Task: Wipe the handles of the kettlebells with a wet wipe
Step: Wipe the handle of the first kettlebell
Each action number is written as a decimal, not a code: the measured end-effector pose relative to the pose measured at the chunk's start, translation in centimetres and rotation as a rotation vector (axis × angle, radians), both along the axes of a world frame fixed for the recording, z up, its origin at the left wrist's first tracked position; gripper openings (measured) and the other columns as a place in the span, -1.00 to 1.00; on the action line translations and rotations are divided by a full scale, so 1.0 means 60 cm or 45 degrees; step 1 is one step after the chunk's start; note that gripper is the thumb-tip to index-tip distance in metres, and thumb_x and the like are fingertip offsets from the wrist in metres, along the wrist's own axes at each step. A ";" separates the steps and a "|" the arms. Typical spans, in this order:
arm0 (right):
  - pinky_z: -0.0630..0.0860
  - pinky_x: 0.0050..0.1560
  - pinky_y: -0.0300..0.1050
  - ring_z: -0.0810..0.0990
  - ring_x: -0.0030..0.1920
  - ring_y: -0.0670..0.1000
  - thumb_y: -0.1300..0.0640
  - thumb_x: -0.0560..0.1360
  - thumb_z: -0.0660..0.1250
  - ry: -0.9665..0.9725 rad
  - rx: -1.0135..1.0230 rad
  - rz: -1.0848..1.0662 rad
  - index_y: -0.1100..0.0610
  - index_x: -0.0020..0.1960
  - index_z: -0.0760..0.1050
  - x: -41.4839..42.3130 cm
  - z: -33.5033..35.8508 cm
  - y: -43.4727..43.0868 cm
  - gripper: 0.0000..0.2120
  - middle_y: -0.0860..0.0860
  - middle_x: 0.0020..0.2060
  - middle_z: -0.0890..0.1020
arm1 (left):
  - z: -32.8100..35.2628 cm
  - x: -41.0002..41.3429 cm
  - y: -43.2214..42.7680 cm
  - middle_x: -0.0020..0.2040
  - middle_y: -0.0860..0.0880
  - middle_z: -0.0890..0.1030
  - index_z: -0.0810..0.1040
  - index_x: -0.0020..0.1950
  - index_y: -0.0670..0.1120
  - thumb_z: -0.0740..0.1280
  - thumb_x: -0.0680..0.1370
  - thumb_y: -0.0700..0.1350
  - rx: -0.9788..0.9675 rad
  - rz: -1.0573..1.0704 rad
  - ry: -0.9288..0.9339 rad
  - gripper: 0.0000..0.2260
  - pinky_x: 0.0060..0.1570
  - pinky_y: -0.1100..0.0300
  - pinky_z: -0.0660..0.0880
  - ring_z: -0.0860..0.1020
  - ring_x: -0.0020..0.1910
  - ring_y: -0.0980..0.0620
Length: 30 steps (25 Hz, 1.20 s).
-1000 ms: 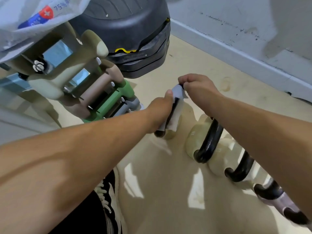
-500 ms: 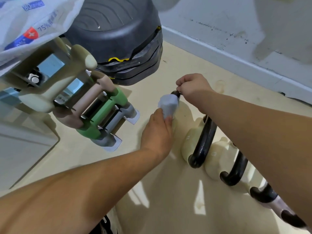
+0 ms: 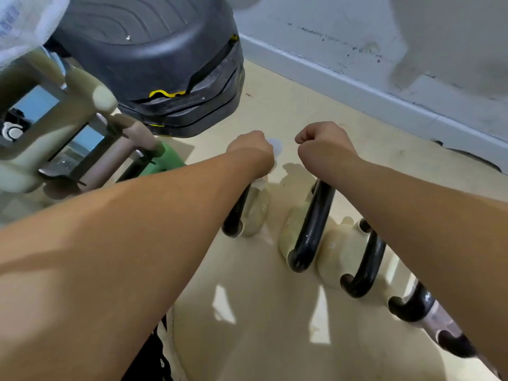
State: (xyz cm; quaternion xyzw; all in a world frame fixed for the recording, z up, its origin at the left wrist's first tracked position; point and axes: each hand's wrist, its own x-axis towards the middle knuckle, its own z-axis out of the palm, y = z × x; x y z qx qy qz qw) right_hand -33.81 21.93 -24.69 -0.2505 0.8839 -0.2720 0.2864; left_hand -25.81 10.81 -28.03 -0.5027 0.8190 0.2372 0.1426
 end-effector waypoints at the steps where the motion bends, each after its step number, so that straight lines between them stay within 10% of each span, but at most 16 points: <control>1: 0.62 0.10 0.07 0.64 -0.12 0.10 0.35 0.40 0.17 0.009 0.014 -0.004 0.18 0.16 0.62 -0.002 0.000 0.007 -0.59 0.09 0.01 0.68 | -0.004 0.007 0.001 0.23 -0.12 0.55 0.47 0.33 -0.07 0.11 0.64 -0.05 0.013 0.003 0.047 -0.68 -0.02 0.11 0.37 0.46 0.01 -0.15; 5: 0.61 0.09 0.02 0.58 -0.25 -0.04 0.33 0.41 0.17 0.075 0.014 -0.067 0.17 0.15 0.62 0.007 0.005 0.036 -0.61 0.02 -0.12 0.65 | -0.014 0.070 0.036 0.34 -0.13 0.54 0.22 0.57 0.11 0.12 0.67 0.03 0.002 -0.035 0.242 -0.56 0.03 0.04 0.43 0.54 0.13 -0.21; 9: 0.56 0.19 0.05 0.59 0.17 0.17 0.26 0.44 0.18 0.089 -0.002 -0.117 0.10 0.40 0.49 0.057 0.023 0.075 -0.47 0.08 0.28 0.57 | -0.019 0.165 0.120 0.29 -0.30 0.49 -0.13 0.65 0.02 0.12 0.71 -0.06 -0.231 -0.142 0.229 -0.41 -0.09 0.00 0.45 0.50 -0.04 -0.19; 22: 0.58 0.16 0.11 0.61 0.10 0.21 0.27 0.55 0.16 0.200 0.014 0.426 0.20 0.26 0.54 0.144 0.053 0.033 -0.67 0.18 0.11 0.65 | -0.028 0.174 0.116 0.17 -0.16 0.51 0.26 0.35 -0.16 0.26 0.61 -0.15 -0.034 0.136 0.191 -0.64 -0.07 0.02 0.45 0.57 0.13 -0.20; 30: 0.47 0.30 0.00 0.51 0.33 0.13 0.08 0.59 0.32 0.293 0.113 0.677 0.02 0.47 0.44 0.094 -0.004 -0.022 -0.55 0.07 0.37 0.53 | -0.007 0.223 0.013 -0.04 -0.11 0.53 0.29 0.23 -0.10 0.22 0.61 -0.21 -0.023 -0.401 0.114 -0.78 -0.15 0.00 0.35 0.46 -0.11 -0.15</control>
